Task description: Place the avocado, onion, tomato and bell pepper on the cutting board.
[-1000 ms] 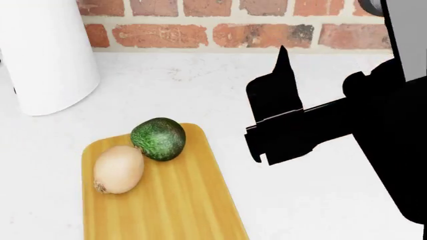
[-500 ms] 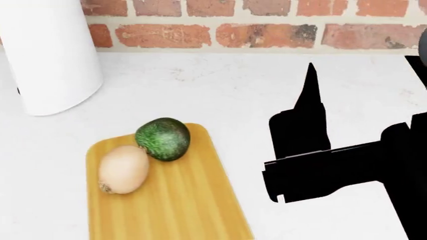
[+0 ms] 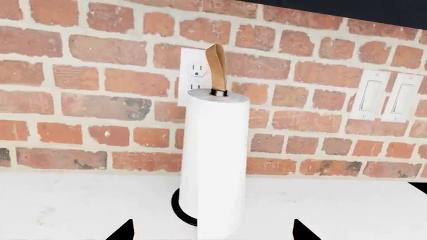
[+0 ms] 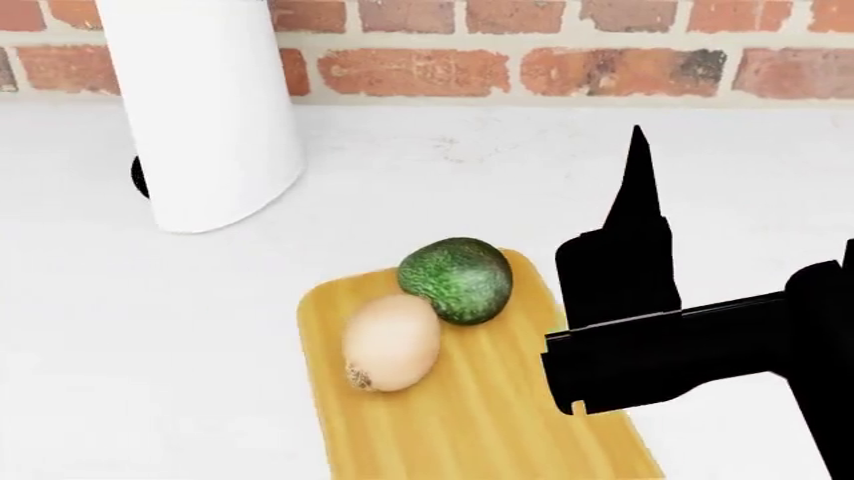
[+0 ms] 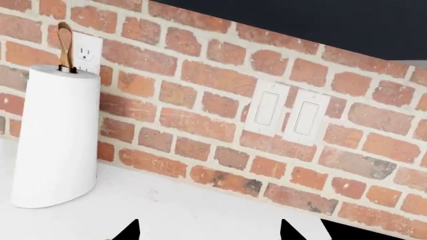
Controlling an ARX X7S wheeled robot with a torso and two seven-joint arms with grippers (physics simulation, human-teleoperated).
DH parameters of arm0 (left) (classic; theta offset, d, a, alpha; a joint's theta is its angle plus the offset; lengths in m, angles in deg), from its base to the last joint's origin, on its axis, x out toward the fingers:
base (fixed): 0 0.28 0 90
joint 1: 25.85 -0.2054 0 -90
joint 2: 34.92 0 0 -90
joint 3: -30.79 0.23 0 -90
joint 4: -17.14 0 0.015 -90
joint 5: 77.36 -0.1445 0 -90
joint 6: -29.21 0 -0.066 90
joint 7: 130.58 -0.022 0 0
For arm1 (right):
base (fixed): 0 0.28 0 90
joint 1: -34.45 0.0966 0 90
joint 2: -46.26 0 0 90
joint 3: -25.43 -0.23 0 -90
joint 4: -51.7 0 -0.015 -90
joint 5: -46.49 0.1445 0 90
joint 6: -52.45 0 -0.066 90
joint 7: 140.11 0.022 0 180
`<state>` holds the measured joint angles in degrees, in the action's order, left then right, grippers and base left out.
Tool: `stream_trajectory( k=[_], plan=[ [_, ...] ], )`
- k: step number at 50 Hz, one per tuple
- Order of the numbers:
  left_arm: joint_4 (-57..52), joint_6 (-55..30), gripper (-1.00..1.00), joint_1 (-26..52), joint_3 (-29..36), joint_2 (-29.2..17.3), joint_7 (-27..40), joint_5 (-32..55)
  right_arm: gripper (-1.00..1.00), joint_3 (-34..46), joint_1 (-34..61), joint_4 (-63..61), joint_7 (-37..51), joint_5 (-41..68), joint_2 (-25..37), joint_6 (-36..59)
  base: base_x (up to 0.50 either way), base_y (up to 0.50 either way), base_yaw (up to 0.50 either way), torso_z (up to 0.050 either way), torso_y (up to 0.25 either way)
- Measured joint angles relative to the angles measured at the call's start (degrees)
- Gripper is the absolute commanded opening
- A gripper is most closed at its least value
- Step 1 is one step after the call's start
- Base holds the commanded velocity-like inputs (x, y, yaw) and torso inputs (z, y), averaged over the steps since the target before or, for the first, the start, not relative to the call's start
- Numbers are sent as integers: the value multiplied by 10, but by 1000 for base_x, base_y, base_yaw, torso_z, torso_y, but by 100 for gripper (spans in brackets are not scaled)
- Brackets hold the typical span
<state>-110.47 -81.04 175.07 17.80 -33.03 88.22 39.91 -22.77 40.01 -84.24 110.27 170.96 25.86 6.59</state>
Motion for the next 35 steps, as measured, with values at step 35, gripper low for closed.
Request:
stream_trajectory(
  k=[35],
  plan=[
    [32,42,100,-42,2,39,-66,-39,100,16,54,-59,137,111,5,-23,-35,500,0,0,0]
  ],
)
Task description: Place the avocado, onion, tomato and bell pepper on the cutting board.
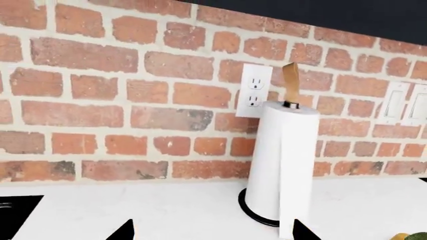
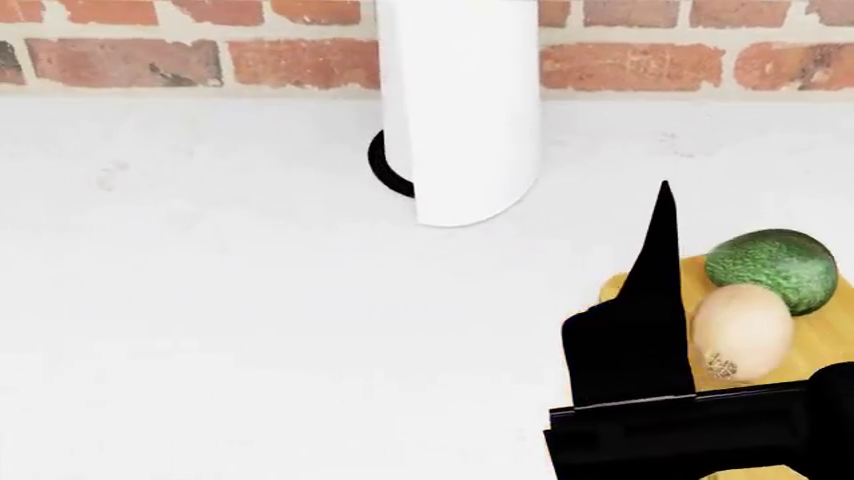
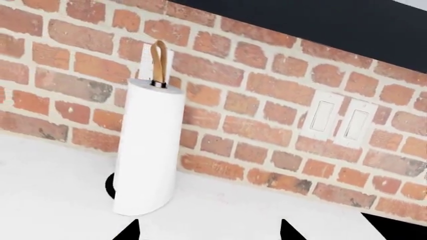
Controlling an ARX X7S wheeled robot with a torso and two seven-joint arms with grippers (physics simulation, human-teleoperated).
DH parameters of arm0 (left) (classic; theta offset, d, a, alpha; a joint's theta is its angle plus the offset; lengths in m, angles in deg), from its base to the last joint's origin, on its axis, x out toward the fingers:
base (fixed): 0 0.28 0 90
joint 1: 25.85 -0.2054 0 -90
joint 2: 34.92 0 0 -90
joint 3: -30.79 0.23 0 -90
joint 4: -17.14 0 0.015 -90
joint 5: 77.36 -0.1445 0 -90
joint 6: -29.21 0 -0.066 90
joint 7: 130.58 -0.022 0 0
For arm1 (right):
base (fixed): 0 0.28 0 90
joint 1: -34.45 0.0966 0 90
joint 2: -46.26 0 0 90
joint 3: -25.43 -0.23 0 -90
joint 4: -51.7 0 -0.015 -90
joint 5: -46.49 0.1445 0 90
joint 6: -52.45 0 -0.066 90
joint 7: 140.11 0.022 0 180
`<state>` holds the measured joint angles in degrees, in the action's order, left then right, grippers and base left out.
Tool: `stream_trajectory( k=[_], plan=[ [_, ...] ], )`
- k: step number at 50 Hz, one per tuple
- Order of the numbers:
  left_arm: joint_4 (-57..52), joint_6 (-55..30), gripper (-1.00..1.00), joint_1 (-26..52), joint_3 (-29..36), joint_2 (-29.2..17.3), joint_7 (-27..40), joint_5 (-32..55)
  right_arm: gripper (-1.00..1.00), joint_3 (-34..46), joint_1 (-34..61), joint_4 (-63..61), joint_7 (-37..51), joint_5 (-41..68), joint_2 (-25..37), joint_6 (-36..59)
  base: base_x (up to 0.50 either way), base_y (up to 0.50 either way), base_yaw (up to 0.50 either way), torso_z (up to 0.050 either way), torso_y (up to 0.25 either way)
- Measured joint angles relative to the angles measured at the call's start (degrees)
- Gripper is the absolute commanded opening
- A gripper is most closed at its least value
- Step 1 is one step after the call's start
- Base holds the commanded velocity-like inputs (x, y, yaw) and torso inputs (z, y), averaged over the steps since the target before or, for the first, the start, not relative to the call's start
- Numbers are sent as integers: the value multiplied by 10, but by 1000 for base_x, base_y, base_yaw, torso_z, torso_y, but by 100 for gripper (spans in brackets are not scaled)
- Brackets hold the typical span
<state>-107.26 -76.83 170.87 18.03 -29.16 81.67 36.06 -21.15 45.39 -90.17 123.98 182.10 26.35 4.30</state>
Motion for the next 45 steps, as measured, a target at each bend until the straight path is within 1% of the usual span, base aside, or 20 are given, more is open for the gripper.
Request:
stream_trajectory(
  k=[14,24,37,45],
  plan=[
    [3,3,100,-5,-4,4,-12,-6,100,5,22,-17,31,33,8,-9,-39,500,0,0,0],
    [6,13,100,-16,-1,-4,-21,-15,100,10,37,-19,41,46,7,-9,-39,500,0,0,0],
    [-3,6,100,-14,-10,-26,-25,-5,100,18,61,-22,53,68,6,-12,-39,500,0,0,0],
    [-5,7,100,-16,-13,-31,-27,-3,100,23,64,-24,51,68,10,-16,-39,500,0,0,0]
  ],
)
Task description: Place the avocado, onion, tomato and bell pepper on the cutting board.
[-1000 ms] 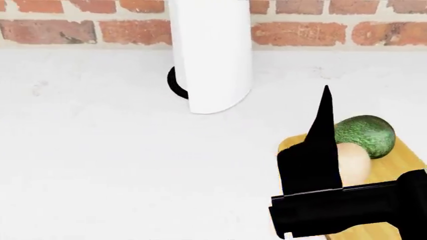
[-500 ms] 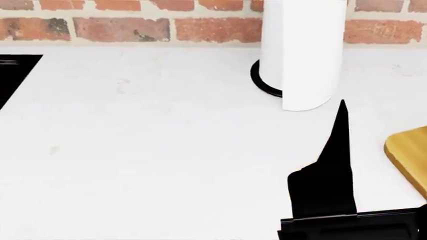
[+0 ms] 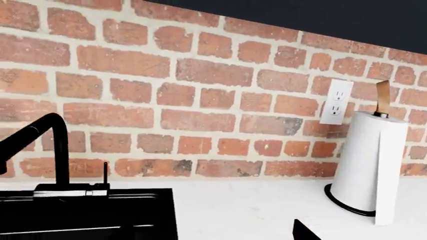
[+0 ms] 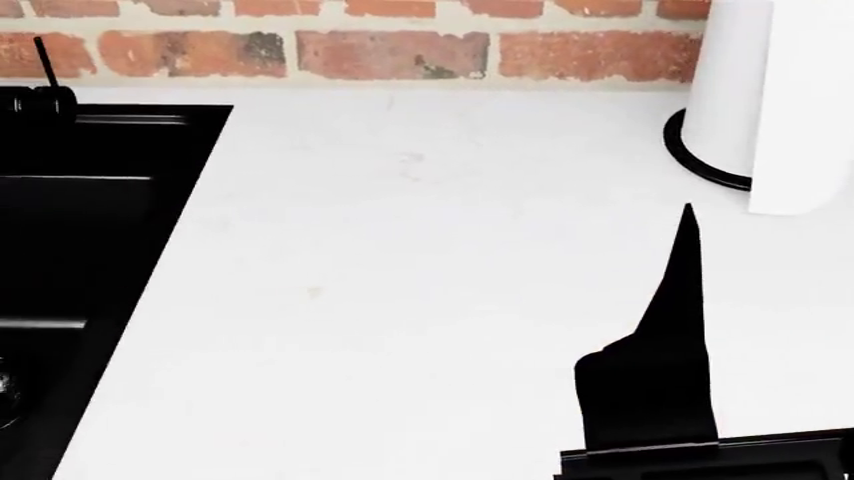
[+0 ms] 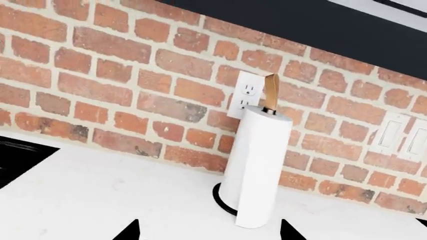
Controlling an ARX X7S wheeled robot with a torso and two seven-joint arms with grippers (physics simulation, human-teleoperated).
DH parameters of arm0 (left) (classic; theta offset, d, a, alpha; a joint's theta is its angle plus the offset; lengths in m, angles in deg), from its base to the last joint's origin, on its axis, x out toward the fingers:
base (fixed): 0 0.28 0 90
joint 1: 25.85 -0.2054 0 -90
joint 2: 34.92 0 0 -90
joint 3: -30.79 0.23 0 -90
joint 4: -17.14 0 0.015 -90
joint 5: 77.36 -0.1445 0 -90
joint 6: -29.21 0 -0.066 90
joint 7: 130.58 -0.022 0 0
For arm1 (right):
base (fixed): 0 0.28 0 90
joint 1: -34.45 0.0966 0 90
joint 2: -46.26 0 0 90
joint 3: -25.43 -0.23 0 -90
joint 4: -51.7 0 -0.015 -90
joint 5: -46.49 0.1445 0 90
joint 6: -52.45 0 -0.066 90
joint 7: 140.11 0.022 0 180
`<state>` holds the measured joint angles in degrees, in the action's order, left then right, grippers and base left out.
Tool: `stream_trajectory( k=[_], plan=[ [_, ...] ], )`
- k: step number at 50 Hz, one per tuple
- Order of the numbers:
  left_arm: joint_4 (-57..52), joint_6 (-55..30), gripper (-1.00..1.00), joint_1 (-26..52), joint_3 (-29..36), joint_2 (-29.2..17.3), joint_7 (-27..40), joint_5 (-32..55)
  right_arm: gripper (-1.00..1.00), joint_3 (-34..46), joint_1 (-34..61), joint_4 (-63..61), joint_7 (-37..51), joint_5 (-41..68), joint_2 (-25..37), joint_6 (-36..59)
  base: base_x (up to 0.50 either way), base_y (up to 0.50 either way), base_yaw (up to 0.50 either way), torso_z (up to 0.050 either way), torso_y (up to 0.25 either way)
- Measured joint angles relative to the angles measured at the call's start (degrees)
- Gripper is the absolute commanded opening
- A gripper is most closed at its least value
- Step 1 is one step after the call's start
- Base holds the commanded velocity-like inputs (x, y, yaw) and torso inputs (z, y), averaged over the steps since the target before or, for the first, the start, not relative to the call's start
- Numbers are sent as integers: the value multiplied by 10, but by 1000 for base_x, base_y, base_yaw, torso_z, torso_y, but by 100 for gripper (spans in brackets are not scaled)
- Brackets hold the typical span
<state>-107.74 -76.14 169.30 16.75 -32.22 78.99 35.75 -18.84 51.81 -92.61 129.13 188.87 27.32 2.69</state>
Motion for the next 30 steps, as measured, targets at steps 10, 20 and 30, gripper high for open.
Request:
stream_trajectory(
  k=[10,20,30],
  plan=[
    [-1,3,100,-4,-1,0,1,-1,100,4,-3,-3,-10,-10,7,-5,-39,500,0,0,0],
    [0,3,100,-9,-2,1,-3,-5,100,11,2,0,-14,-14,5,-3,-38,500,0,0,0],
    [-4,0,100,-9,-7,-5,-5,-4,100,17,14,-1,-10,-8,0,-4,-39,500,0,0,0]
  ],
)
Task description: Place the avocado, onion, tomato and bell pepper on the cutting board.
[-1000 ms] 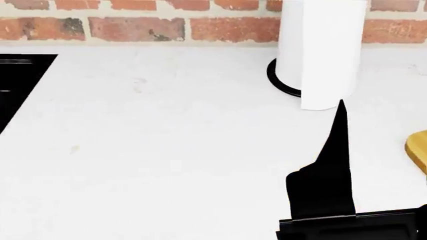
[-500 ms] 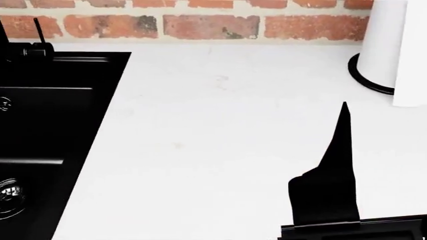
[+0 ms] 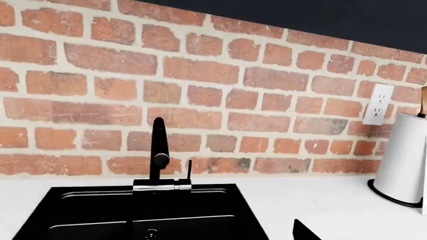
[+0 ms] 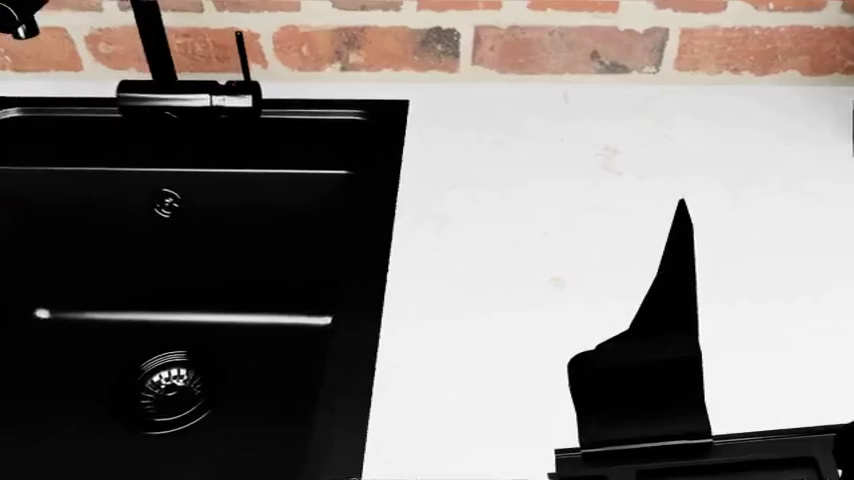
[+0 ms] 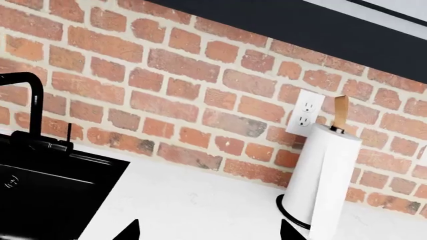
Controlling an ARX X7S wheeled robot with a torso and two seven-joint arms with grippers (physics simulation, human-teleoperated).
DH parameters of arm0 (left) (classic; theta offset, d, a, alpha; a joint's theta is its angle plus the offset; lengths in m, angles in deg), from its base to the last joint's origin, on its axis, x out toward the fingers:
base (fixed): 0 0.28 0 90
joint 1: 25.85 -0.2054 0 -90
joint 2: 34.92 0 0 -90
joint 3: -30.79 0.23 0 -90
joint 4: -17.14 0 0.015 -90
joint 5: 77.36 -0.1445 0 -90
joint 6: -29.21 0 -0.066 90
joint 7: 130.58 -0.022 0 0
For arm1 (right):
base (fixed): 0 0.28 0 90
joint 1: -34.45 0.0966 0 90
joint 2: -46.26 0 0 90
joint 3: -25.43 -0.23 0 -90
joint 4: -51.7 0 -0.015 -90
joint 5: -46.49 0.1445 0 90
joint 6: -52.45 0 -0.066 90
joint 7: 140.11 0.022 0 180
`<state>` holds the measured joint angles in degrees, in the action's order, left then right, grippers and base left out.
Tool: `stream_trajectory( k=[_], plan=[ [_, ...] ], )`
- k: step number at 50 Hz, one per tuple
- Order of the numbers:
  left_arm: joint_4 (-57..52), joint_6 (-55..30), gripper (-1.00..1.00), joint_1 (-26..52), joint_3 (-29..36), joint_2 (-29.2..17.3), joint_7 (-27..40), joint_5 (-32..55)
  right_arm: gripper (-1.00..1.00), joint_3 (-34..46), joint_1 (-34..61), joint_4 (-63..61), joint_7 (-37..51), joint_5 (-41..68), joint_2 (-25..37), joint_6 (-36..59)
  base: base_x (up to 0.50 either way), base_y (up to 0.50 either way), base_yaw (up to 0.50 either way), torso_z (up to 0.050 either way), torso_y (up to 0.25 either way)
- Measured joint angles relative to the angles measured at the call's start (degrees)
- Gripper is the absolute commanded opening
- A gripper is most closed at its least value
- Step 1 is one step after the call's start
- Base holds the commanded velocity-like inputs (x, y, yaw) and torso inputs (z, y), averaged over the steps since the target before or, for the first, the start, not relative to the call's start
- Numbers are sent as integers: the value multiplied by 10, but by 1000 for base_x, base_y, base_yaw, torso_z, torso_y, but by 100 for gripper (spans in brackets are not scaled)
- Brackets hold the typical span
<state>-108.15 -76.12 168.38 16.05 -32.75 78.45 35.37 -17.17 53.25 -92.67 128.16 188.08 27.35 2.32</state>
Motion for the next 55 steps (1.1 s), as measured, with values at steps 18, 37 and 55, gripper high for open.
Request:
stream_trajectory(
  k=[18,37,55],
  plan=[
    [-2,-4,100,-5,-5,-1,0,2,100,9,19,3,6,11,-5,2,-38,500,0,0,0],
    [-5,-3,100,-15,-5,-1,3,-9,100,13,29,0,-6,13,11,-1,-38,500,0,0,0],
    [-11,-3,100,-19,-10,-6,1,-11,100,45,179,-40,17,164,54,-24,-39,500,0,0,0]
  ],
)
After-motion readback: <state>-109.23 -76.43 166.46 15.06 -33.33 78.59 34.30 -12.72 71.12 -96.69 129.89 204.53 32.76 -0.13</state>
